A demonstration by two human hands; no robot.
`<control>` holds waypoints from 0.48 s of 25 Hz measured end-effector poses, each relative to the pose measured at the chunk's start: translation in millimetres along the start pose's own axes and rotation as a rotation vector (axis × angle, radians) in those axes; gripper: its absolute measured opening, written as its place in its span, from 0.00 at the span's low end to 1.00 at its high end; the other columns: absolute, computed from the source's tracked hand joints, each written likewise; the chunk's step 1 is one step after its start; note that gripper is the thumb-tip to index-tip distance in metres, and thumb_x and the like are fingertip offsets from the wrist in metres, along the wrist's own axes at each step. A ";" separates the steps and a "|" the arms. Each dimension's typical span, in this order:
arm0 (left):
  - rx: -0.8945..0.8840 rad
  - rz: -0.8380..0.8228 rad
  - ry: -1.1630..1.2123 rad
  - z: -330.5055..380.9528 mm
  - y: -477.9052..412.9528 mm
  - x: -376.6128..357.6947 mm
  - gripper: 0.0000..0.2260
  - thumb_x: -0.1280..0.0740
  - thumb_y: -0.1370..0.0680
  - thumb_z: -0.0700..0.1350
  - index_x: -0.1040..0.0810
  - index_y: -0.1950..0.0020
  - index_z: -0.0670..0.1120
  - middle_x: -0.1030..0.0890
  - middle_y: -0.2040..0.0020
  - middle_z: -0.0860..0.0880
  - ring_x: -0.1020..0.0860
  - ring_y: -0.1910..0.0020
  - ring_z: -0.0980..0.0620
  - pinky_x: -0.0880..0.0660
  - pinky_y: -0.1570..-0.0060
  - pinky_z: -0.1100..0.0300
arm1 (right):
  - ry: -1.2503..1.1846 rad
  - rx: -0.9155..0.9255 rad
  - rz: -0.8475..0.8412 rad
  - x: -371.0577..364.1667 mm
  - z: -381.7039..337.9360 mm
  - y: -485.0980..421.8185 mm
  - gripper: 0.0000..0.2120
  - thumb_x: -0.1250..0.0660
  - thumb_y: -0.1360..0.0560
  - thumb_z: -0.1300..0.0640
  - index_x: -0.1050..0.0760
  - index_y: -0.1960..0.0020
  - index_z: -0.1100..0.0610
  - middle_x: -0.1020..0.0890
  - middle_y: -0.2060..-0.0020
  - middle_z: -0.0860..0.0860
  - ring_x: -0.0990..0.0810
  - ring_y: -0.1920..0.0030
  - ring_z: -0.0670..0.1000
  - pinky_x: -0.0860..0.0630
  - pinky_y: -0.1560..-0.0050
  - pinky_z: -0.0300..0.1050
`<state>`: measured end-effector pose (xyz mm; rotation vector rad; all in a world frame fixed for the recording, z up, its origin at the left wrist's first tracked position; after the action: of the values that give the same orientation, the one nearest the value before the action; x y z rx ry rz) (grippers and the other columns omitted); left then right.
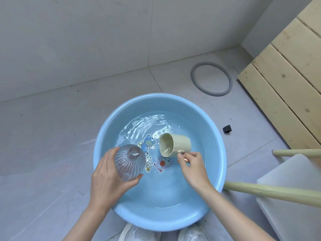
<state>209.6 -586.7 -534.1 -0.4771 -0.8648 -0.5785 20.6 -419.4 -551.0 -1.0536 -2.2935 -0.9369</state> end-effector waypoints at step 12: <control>0.004 -0.031 0.015 0.2 1.5 0.5 0.46 0.16 0.49 0.54 0.29 0.37 0.40 0.22 0.43 0.45 0.26 0.46 0.48 0.32 0.49 0.59 | 0.485 0.144 0.117 -6.9 -1.1 -4.1 0.13 0.35 0.23 0.47 0.21 0.54 0.56 0.24 0.42 0.53 0.30 0.39 0.56 0.33 0.41 0.47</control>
<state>210.7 -585.7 -533.9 -0.4556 -0.8601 -0.6078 21.7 -425.5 -556.2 -0.7859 -1.8485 -0.8545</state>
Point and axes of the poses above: each hand's wrist, its own y-axis away from the middle knuckle, its own x-axis out of the back of the hand, z = x × y, the point moved 4 cm from there along -y, towards the middle knuckle
